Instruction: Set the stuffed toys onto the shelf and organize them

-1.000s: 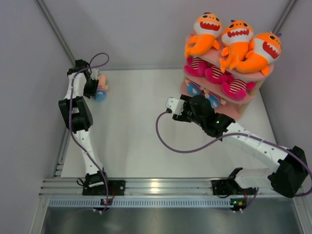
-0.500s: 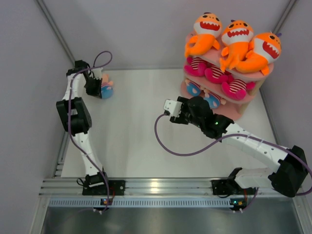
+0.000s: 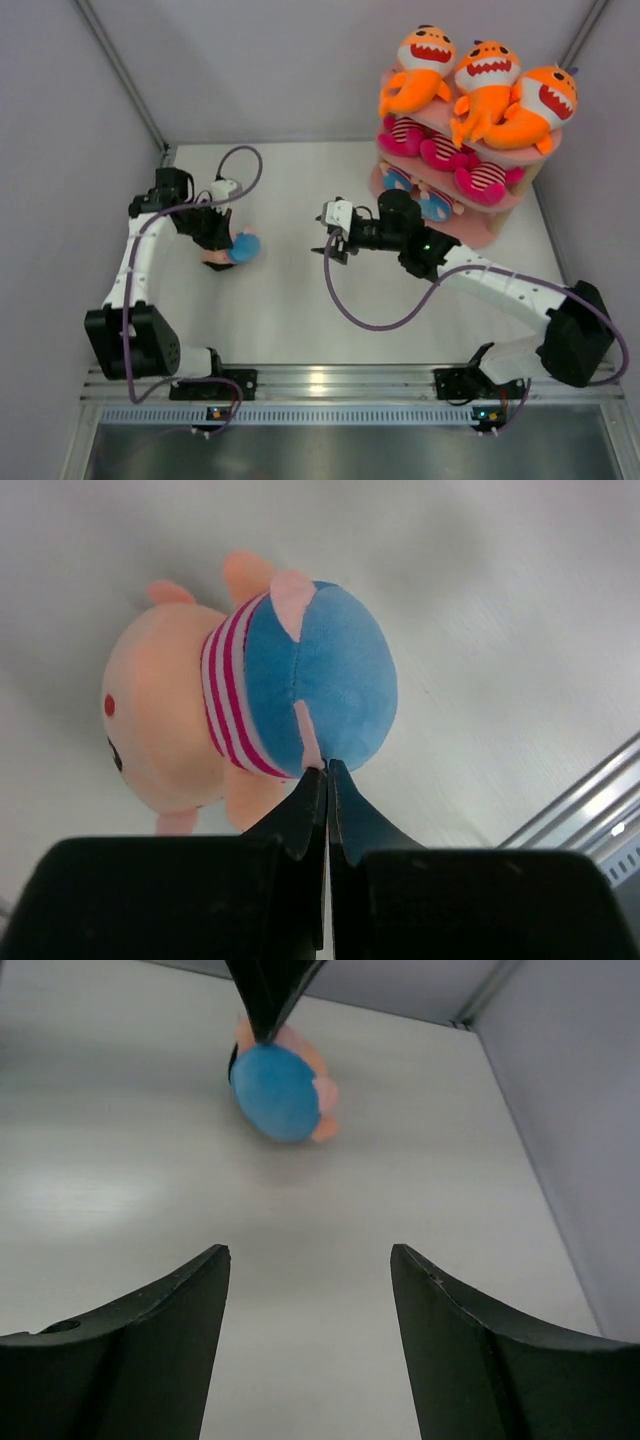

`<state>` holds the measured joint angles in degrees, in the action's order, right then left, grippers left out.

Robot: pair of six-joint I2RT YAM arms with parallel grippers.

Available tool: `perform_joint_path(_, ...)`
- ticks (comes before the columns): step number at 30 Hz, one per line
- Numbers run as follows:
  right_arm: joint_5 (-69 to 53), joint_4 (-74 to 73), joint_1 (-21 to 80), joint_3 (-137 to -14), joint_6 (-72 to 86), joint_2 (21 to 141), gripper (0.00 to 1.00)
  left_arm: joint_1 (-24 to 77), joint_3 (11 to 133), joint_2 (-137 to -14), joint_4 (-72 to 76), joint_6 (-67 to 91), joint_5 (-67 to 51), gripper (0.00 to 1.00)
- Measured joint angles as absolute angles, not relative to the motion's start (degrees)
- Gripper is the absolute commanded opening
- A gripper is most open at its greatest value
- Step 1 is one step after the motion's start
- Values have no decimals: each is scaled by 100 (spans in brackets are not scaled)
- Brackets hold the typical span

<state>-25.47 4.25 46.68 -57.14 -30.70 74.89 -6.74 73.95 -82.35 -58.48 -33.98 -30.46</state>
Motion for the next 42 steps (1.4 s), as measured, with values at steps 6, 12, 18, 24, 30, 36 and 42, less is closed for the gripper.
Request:
perform_joint_path(6,-4003,1555,4707,-6106,-2123,9030,68,270,6316,-6737,-6156,-3656,-3476,0)
perform_joint_path(12,-4980,3070,4751,-5839,-1118,9813,69,316,6139,-6082,-6396,-3699,-3726,0)
perform_joint_path(18,-5039,2742,4816,-6152,-1431,10479,69,314,6139,-6202,-6418,-3553,-3236,0)
perform_joint_path(24,-4394,1031,5251,-7242,-2871,11150,70,178,6141,-6466,-6410,-3020,-2381,0)
perform_joint_path(30,-3498,346,5712,-7616,-3454,11664,70,-377,6167,-6908,-6386,-2606,-1903,0)
perform_joint_path(36,-2718,-226,5837,-8110,-3931,12027,28,-589,6254,-6952,-6383,-2493,-1699,0)
perform_joint_path(42,-1831,-436,6029,-8263,-3647,12007,0,-593,6403,-6952,-6386,-2456,-1693,0)
